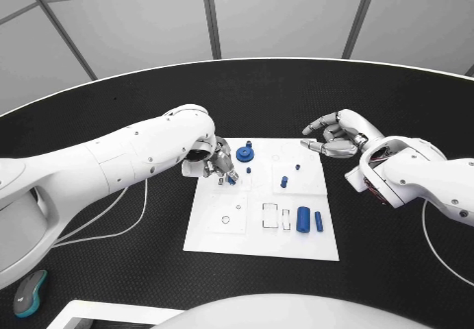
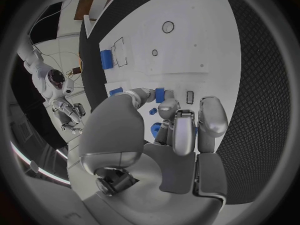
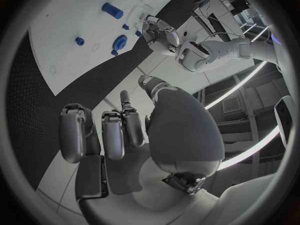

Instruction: Assemble the parts on the task board

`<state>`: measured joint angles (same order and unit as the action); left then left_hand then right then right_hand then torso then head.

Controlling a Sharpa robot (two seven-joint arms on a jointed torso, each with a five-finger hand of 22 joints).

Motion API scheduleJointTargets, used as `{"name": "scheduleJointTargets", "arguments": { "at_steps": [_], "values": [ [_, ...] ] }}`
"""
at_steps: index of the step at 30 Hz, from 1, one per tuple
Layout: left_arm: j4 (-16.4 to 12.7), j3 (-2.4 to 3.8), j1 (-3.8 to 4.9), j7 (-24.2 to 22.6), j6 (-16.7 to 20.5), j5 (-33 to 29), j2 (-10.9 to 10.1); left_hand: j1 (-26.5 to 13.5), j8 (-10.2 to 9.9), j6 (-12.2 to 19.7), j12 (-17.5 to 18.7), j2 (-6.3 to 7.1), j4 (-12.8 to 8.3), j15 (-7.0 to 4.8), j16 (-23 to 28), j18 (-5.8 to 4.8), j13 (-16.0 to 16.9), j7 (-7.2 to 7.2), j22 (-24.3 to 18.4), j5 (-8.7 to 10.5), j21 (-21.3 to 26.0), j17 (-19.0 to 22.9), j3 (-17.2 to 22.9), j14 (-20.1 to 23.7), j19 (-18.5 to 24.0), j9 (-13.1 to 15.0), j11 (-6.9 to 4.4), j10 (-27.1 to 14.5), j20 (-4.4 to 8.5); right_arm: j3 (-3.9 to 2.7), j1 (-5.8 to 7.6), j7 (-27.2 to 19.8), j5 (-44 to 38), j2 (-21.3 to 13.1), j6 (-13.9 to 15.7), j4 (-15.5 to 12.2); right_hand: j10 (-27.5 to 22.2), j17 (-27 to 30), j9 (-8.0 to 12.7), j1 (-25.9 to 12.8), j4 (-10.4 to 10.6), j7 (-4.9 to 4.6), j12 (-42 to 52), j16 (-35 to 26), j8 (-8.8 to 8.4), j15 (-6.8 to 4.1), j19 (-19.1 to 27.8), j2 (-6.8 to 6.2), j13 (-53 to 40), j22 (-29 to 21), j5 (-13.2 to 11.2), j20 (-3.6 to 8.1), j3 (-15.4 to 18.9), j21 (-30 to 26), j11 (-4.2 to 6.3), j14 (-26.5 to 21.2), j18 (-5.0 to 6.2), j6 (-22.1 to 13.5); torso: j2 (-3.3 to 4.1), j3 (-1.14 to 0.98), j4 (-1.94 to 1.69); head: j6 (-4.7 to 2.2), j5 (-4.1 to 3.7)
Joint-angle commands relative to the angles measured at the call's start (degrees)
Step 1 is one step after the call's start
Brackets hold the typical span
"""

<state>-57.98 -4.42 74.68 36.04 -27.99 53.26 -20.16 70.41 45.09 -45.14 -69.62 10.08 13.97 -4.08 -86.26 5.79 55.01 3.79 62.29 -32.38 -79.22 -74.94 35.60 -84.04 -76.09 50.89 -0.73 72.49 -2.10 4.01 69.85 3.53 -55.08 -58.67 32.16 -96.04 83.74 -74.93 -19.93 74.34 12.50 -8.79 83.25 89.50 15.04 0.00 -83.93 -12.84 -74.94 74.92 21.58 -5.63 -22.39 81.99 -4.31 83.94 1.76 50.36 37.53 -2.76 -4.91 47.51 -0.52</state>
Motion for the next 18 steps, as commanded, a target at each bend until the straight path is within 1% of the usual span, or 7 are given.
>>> {"name": "scheduleJointTargets", "arguments": {
  "at_steps": [1,6,9,14,18],
  "values": [
    [0.88,-0.01,0.07,0.15,-0.14,0.01,0.50,0.83,0.33,0.22,-0.21,-0.18,-6.39,0.03,0.27,-0.25,-0.08,-0.11,-0.07,-0.02,0.24,-7.67,6.56,-3.93,0.41,0.09,0.04,0.25,-0.16,0.00,0.00,0.01,0.00,0.07,-0.02,0.01,0.28,-13.64,0.08,-0.45,0.43,-0.15,0.02,-0.30,0.28,-0.43,-3.10,0.14,-8.65,8.57,0.23,0.43,0.07,-0.21,0.30,5.70,0.36,0.30,0.02,0.05,-0.10,-0.02,-0.09],
    [2.38,-0.01,0.12,0.39,-0.01,0.74,1.30,0.82,0.32,0.29,-0.37,-0.25,-6.45,0.06,0.30,-0.24,0.17,-0.06,-0.14,0.08,0.28,-7.63,6.64,-3.91,0.47,0.15,0.09,0.32,-0.18,0.00,0.00,0.02,0.00,0.20,-0.03,0.04,0.28,-13.64,0.08,-0.45,0.43,-0.15,0.02,-0.30,0.28,-0.43,-3.10,0.14,-8.65,8.57,0.23,0.43,0.07,-0.21,0.30,5.70,0.36,0.30,-0.03,0.13,-0.18,0.03,-0.02],
    [3.29,-0.02,0.12,0.61,-0.22,1.02,1.82,0.67,0.26,0.43,-0.88,-0.35,-6.54,0.14,0.34,-0.26,0.89,0.04,-0.02,0.51,0.23,-7.57,6.64,-3.88,0.47,0.26,0.18,0.65,-0.23,0.00,0.00,0.03,0.00,0.34,-0.07,0.07,0.28,-13.64,0.08,-0.45,0.43,-0.15,0.02,-0.30,0.28,-0.43,-3.10,0.14,-8.65,8.57,0.23,0.43,0.07,-0.21,0.30,5.70,0.36,0.30,-0.03,0.13,-0.16,0.07,0.06],
    [3.96,-0.02,0.11,0.77,-0.36,1.16,2.22,0.63,0.24,0.47,-0.90,-0.38,-6.56,0.16,0.36,-0.25,0.88,0.06,-0.09,0.62,0.26,-7.53,6.62,-3.86,0.52,0.29,0.20,0.64,-0.25,0.00,0.00,0.01,0.00,0.42,-0.08,0.08,0.28,-13.64,0.08,-0.45,0.43,-0.15,0.02,-0.30,0.28,-0.43,-3.10,0.14,-8.65,8.57,0.23,0.43,0.07,-0.21,0.30,5.70,0.36,0.30,-0.03,0.15,-0.11,0.08,0.03],
    [4.43,-0.02,0.08,0.95,0.29,1.20,2.52,0.59,0.22,0.50,-0.93,-0.42,-6.57,0.17,0.39,-0.24,0.91,0.08,-0.15,0.72,0.29,-7.49,6.61,-3.85,0.57,0.31,0.22,0.63,-0.26,0.00,0.00,0.01,0.00,0.46,-0.06,0.06,0.28,-13.64,0.08,-0.45,0.43,-0.15,0.02,-0.30,0.28,-0.43,-3.10,0.14,-8.65,8.57,0.23,0.43,0.07,-0.21,0.30,5.70,0.36,0.30,0.00,0.10,-0.10,0.06,0.08]
  ]
}}
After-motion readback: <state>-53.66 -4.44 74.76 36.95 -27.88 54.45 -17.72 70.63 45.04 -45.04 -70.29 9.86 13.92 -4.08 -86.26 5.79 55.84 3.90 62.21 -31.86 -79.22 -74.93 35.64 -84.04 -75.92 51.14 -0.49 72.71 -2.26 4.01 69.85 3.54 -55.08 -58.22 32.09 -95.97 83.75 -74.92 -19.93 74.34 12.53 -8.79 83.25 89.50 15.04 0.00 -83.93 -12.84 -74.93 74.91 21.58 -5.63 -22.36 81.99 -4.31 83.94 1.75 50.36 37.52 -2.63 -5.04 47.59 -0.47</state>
